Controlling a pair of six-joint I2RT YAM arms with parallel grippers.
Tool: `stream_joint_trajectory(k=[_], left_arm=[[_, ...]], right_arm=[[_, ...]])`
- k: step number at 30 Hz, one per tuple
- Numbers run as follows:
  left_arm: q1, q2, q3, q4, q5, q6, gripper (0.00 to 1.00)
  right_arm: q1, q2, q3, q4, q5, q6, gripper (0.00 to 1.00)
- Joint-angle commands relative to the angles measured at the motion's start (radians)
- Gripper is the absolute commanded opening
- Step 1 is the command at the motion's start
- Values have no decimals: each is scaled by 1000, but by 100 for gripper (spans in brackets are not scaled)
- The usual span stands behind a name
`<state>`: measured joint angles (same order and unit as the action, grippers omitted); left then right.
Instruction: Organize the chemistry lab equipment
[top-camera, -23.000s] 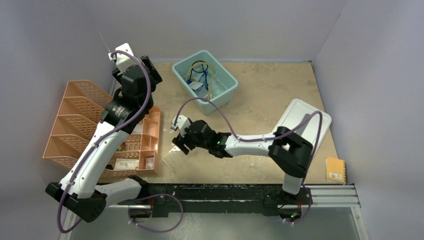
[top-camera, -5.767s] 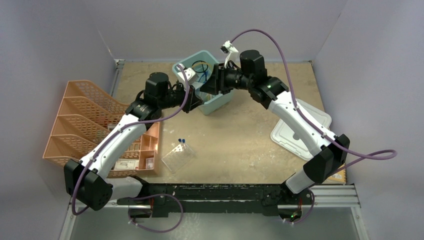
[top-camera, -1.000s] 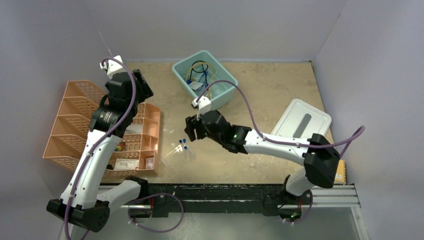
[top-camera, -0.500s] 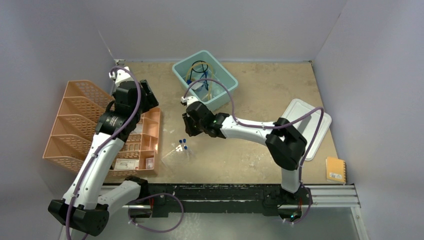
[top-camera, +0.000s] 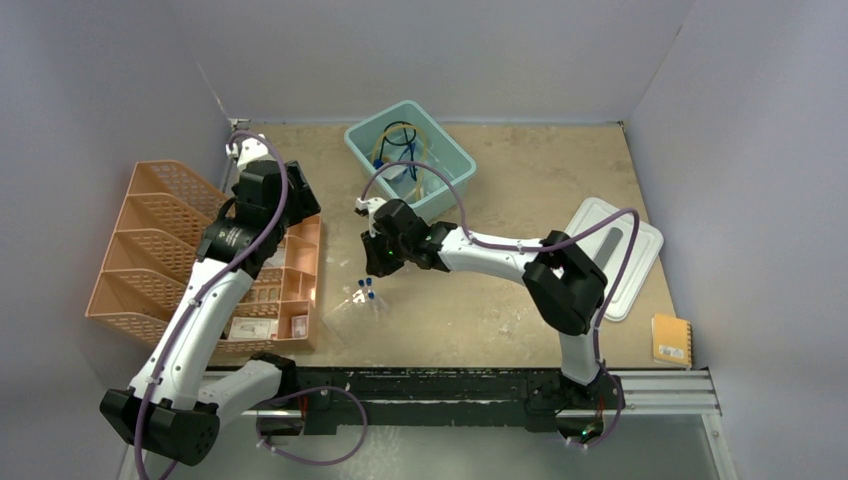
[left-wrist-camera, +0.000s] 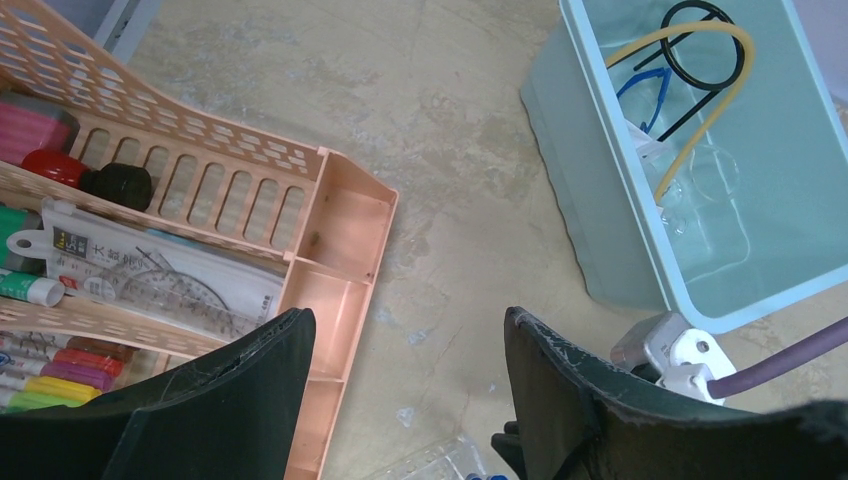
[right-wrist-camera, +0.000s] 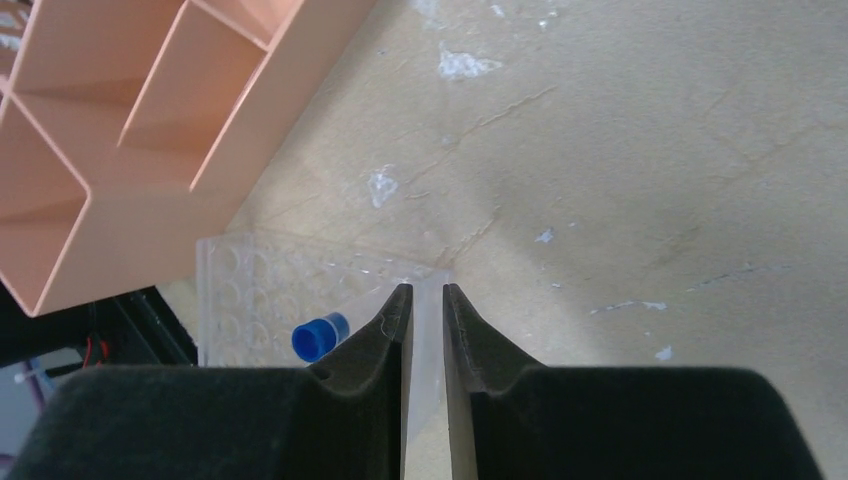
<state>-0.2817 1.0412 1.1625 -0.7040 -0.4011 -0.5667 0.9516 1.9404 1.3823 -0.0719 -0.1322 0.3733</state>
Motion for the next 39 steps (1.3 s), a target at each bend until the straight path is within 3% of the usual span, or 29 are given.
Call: stream_joint_trajectory(k=[1, 18, 39], left_arm=[[3, 2, -11, 40, 10, -24, 68], [3, 4, -13, 40, 11, -29, 68], [3, -3, -17, 28, 5, -12, 68]], right_arm=[[4, -39, 24, 2, -78, -45, 18], [4, -104, -49, 23, -93, -106, 14], [5, -95, -44, 63, -162, -145, 25]])
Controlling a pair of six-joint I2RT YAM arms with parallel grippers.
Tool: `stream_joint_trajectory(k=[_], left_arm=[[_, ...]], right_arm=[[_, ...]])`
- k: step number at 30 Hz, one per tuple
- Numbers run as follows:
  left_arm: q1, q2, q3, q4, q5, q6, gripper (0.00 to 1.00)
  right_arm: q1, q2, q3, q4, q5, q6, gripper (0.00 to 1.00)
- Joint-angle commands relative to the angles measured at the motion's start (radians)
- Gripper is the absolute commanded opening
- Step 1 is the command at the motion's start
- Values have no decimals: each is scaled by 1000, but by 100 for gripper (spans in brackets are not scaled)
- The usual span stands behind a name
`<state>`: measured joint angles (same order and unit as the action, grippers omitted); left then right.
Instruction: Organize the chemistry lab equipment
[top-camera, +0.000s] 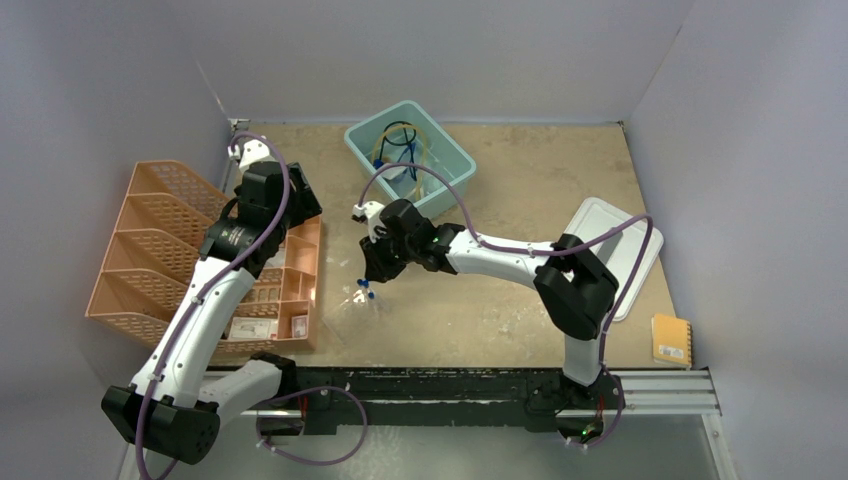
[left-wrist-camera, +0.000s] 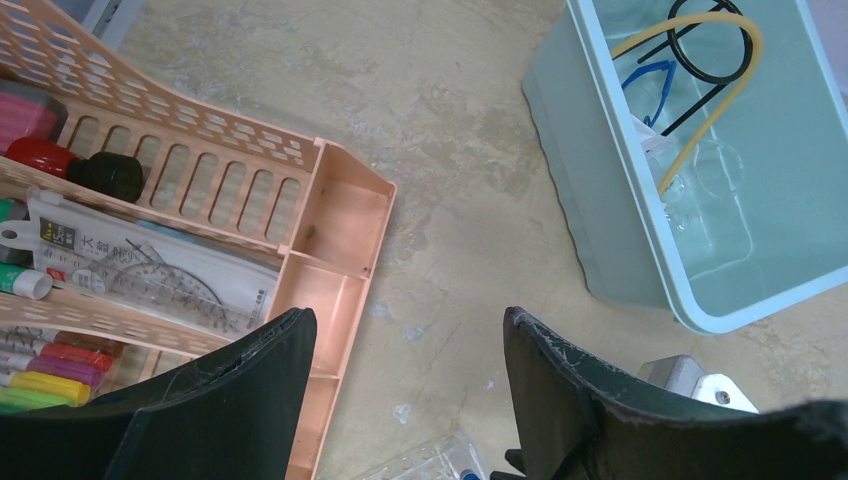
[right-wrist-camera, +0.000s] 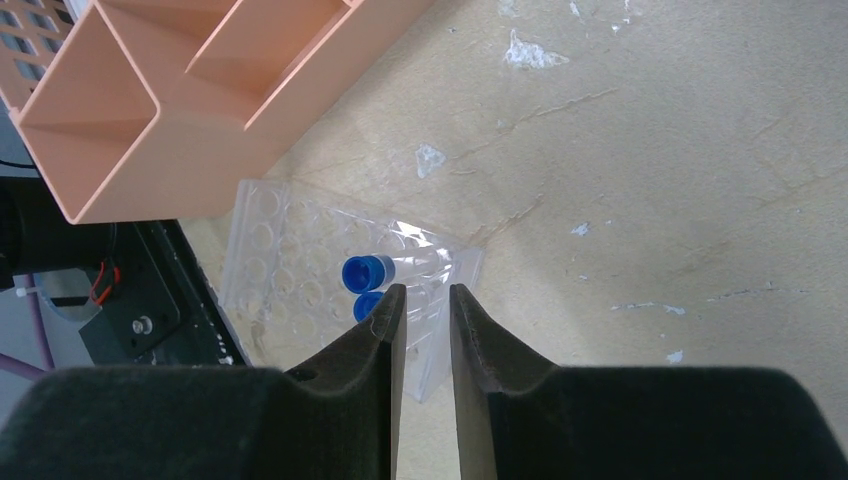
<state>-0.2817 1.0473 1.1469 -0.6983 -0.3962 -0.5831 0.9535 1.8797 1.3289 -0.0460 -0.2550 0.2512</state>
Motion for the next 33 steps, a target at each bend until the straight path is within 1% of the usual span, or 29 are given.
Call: stream_joint_trajectory(k=[1, 11, 18, 20, 22, 25, 27, 30, 33], left_arm=[[3, -9, 0, 21, 0, 3, 68], [3, -15, -6, 17, -3, 5, 68], [3, -18, -4, 16, -4, 7, 68], [3, -18, -4, 15, -6, 8, 68], [3, -21, -2, 13, -7, 7, 68], [3, -24, -1, 16, -6, 8, 68], [3, -26, -1, 19, 0, 9, 67], [3, -28, -3, 32, 24, 13, 67], [3, -30, -7, 51, 64, 17, 68]], right_arm=[[3, -35, 8, 37, -44, -25, 24], [4, -51, -13, 40, -63, -47, 24], [4, -110, -29, 41, 16, -23, 24], [4, -142, -42, 41, 42, 9, 24], [4, -184, -67, 85, 99, 42, 25], [2, -241, -84, 98, 191, 64, 27], [1, -271, -86, 81, 269, 88, 29], [-3, -318, -90, 49, 429, 128, 34], [-16, -370, -92, -38, 600, 181, 40]])
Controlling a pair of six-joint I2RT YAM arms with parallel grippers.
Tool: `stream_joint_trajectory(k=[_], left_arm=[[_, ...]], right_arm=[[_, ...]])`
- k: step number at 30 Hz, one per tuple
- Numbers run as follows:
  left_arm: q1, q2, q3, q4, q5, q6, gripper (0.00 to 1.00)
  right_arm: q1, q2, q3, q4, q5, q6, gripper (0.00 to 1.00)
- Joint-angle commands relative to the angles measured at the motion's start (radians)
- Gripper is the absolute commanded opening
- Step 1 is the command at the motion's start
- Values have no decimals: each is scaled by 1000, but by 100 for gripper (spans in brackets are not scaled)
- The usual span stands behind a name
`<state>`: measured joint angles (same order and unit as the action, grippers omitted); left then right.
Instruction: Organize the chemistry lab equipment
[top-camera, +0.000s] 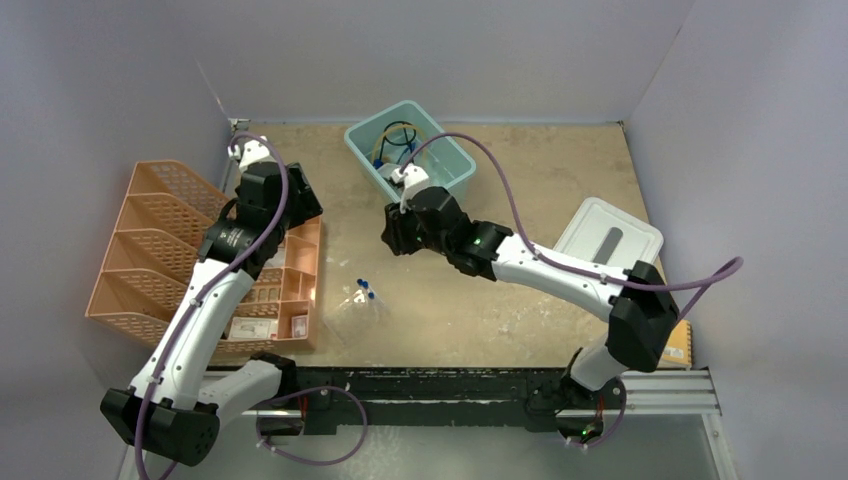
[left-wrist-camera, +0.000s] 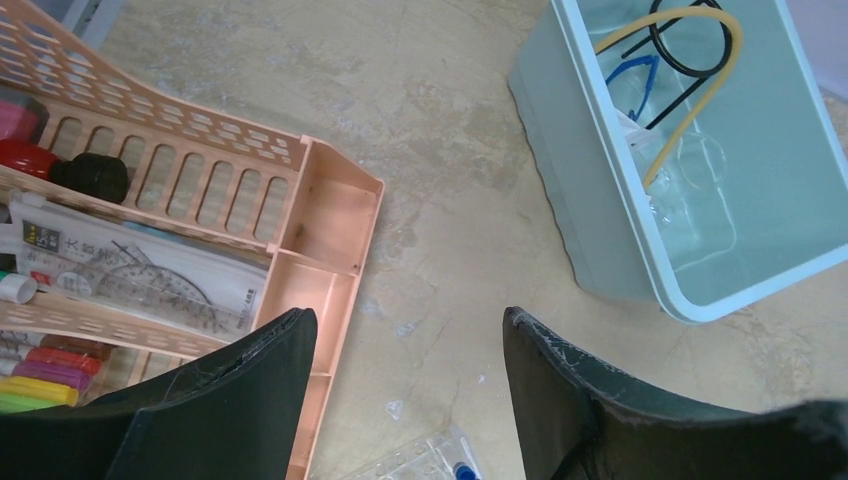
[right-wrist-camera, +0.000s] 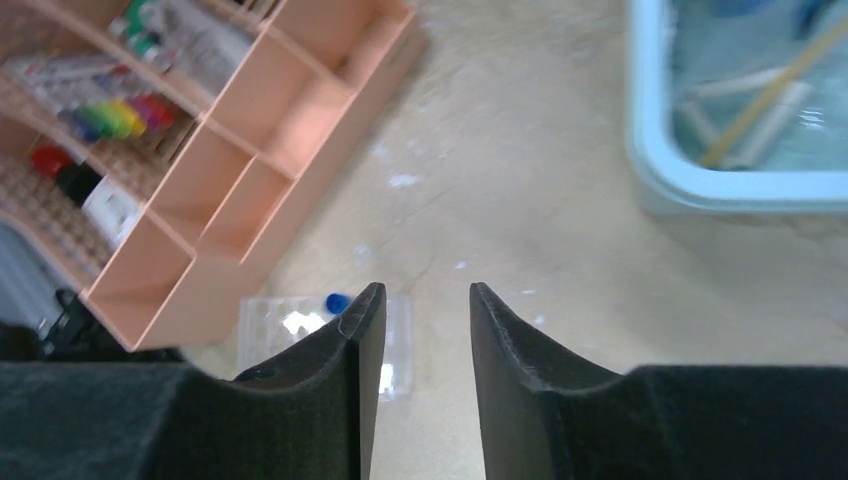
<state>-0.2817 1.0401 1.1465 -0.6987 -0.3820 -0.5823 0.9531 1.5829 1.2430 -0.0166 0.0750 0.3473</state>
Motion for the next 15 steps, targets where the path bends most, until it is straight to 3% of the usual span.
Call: stream_joint_trajectory(k=[1, 9, 12, 15], left_arm=[[3, -24, -11, 57, 67, 16, 68], [3, -14, -29, 100, 221, -29, 78], [3, 9, -32, 121, 238, 16, 79], [3, 50, -25, 147, 259, 30, 79]], right_arm=[[-27, -94, -7, -102, 317, 108, 43], [-259, -256, -62, -445, 550, 331, 56], [-413, -285, -92, -536, 547, 374, 60], [-604, -273, -123, -535, 448, 351, 62]])
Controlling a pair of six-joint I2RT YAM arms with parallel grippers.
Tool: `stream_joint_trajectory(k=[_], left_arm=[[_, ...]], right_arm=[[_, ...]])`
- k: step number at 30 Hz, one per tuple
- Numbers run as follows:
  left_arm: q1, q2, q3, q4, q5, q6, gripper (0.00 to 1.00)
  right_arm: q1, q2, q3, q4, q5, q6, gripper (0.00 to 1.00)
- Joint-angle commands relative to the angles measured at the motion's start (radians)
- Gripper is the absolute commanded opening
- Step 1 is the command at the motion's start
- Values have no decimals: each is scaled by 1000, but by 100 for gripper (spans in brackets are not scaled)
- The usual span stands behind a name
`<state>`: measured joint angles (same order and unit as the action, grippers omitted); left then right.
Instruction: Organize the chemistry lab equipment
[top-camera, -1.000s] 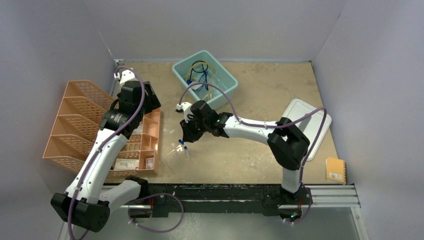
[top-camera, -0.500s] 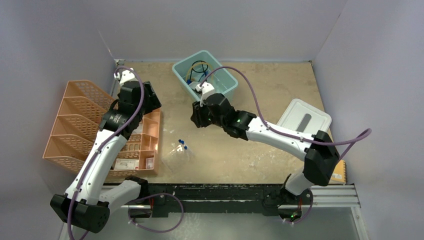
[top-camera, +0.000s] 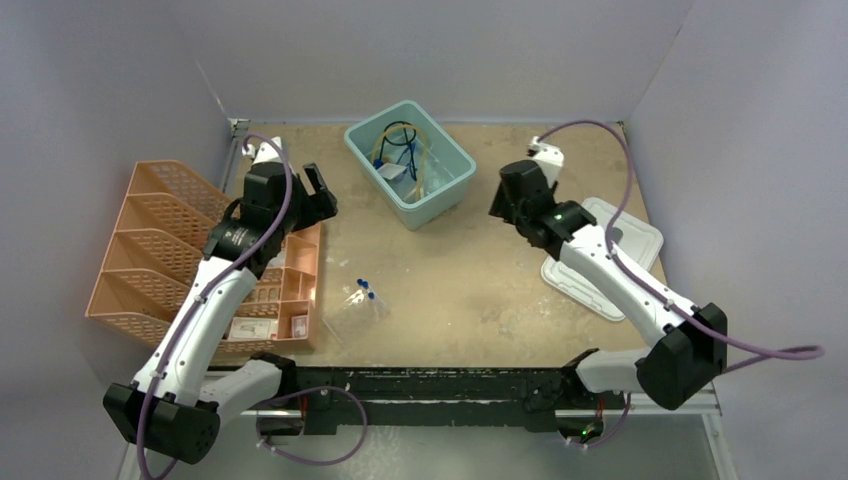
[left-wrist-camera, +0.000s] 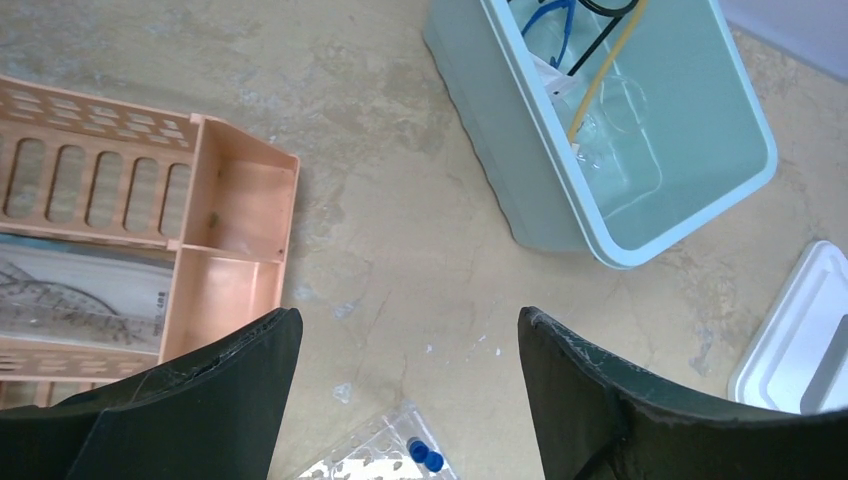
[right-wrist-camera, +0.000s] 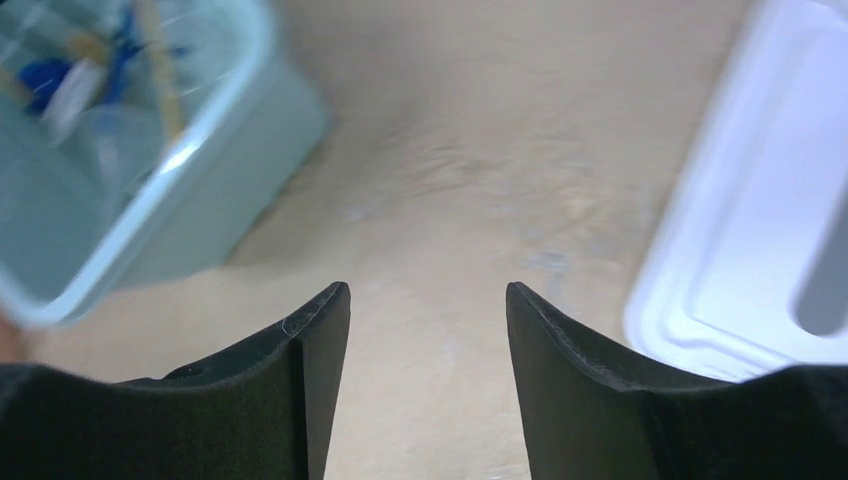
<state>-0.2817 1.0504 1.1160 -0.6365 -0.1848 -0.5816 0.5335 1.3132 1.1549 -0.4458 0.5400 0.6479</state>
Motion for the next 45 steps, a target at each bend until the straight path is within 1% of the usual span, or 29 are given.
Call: stream_joint_trajectory(k=[1, 4, 6, 8, 11, 14, 19, 23, 27, 30, 32, 34, 38, 43, 45], left_arm=[[3, 55, 10, 100, 86, 29, 78], [3, 93, 5, 174, 148, -1, 74], [3, 123, 13, 212, 170, -24, 71], [3, 157, 42, 217, 178, -27, 69], [3, 207, 90, 213, 176, -36, 69], [3, 250, 125, 217, 177, -43, 69], [3, 296, 133, 301, 180, -34, 69], [3, 354, 164, 340, 180, -34, 69], [3, 411, 213, 341, 180, -20, 69], [3, 441, 243, 337, 175, -14, 69], [3, 454, 259, 333, 169, -8, 69], [3, 463, 271, 325, 158, -1, 69], [3, 482, 294, 314, 141, 3, 68], [3, 489, 302, 333, 146, -5, 68], [3, 496, 301, 348, 172, -11, 68]], right_arm=[[-232, 10, -44, -95, -48, 35, 63], [-349, 86, -74, -24, -147, -11, 66], [-391, 157, -59, -36, -162, -1, 67], [-412, 211, -47, -17, -169, -3, 66], [-423, 269, -40, 30, -199, -15, 57], [-426, 341, 4, -21, -169, 35, 56], [-428, 421, 39, -73, -101, 92, 63], [-428, 446, 48, -111, -58, 124, 67], [-435, 483, 51, -98, -77, 134, 68], [-444, 533, 69, -94, -116, 141, 65], [-448, 556, 74, -87, -135, 156, 61], [-450, 559, 60, -72, -136, 180, 52], [-451, 540, 30, 6, -138, 172, 35], [-451, 531, 76, 7, -106, 148, 8], [-451, 509, 97, -1, -94, 134, 2]])
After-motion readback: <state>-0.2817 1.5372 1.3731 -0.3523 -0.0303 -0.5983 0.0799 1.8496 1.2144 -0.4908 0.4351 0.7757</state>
